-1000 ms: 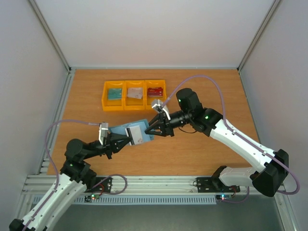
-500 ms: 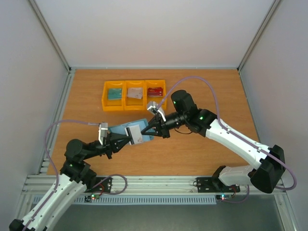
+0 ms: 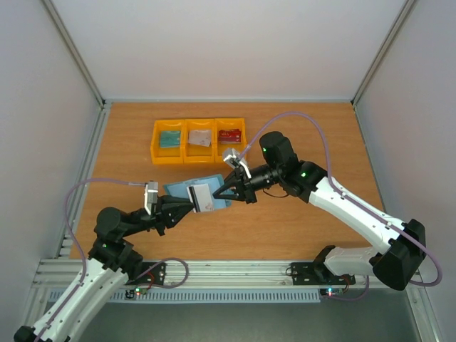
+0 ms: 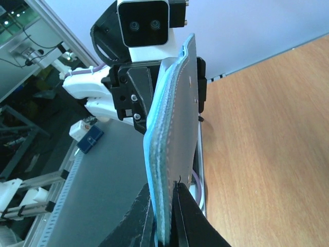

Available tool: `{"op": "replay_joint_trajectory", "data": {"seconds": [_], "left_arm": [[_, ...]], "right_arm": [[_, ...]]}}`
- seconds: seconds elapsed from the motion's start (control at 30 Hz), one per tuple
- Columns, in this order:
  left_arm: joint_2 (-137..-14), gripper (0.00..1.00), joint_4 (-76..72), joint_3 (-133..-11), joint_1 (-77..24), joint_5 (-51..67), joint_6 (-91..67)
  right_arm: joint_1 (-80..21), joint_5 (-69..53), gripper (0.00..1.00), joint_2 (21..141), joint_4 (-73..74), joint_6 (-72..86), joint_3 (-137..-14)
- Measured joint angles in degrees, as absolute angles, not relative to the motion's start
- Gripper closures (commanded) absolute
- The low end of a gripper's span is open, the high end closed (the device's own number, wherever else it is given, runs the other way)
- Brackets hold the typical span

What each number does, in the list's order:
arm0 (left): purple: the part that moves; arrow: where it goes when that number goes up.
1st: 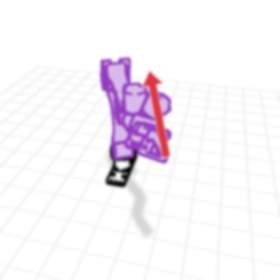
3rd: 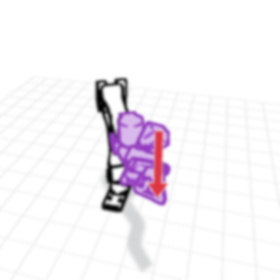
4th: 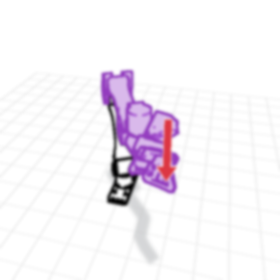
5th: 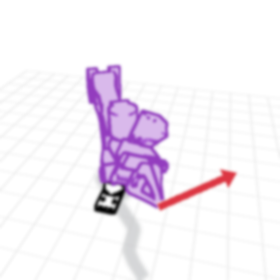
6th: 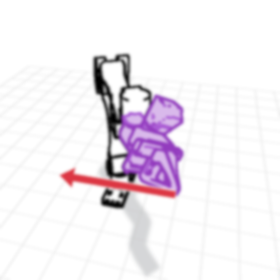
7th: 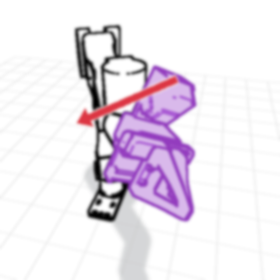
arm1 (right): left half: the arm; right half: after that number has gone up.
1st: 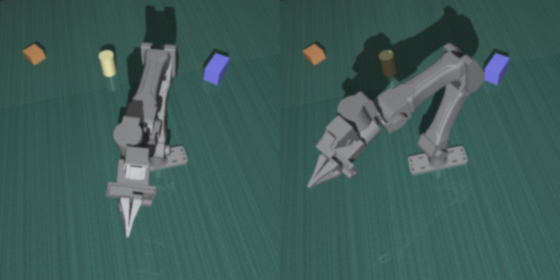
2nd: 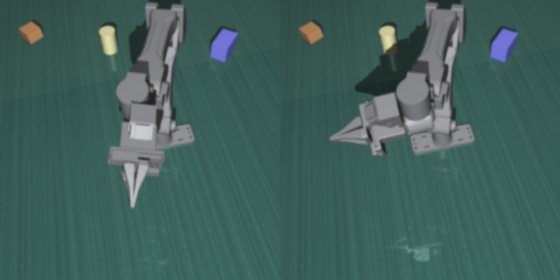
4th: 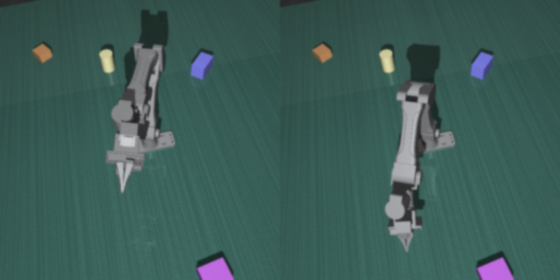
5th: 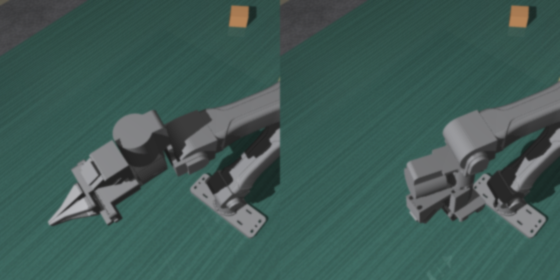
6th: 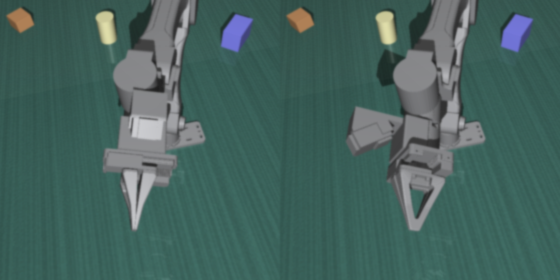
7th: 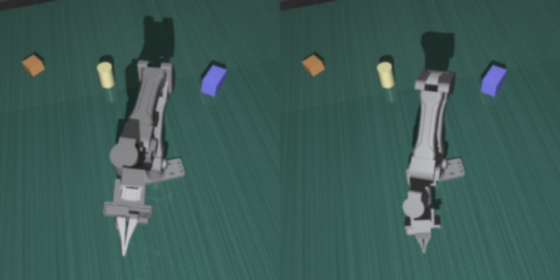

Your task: Take the credit cards out of the card holder

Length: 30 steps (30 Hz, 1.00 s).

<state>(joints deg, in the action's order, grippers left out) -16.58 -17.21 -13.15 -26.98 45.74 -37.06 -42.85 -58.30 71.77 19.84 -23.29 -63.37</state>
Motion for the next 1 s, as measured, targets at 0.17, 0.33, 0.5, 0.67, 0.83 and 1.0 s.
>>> {"op": "replay_joint_trajectory", "data": {"seconds": [0.17, 0.33, 0.5, 0.67, 0.83, 1.0], "left_arm": [[-16.6, 1.0, -17.2, -13.1, -27.0, 45.6, -37.1], [-16.6, 1.0, -17.2, -13.1, -27.0, 45.4, -36.8], [-16.4, 1.0, -16.6, -13.1, -27.0, 44.1, -35.7], [-16.4, 1.0, -15.6, -13.1, -26.6, 44.2, -35.3], [-16.7, 1.0, -15.7, -13.2, -26.4, 44.3, -35.3], [-17.0, 1.0, -15.8, -13.3, -26.4, 44.4, -35.3]], "right_arm": [[-42.9, -59.1, 0.99, 71.8, 19.7, -23.0, -63.4], [-42.8, -59.2, 0.99, 71.9, 19.5, -23.0, -63.4], [-41.9, -58.9, 0.99, 71.9, 19.4, -23.1, -63.0], [-39.1, -59.6, 0.99, 70.4, 20.1, -23.0, -61.3], [-38.5, -60.5, 0.99, 69.2, 20.6, -23.0, -61.2], [-38.5, -61.1, 0.99, 69.2, 20.7, -22.9, -61.2]]}}
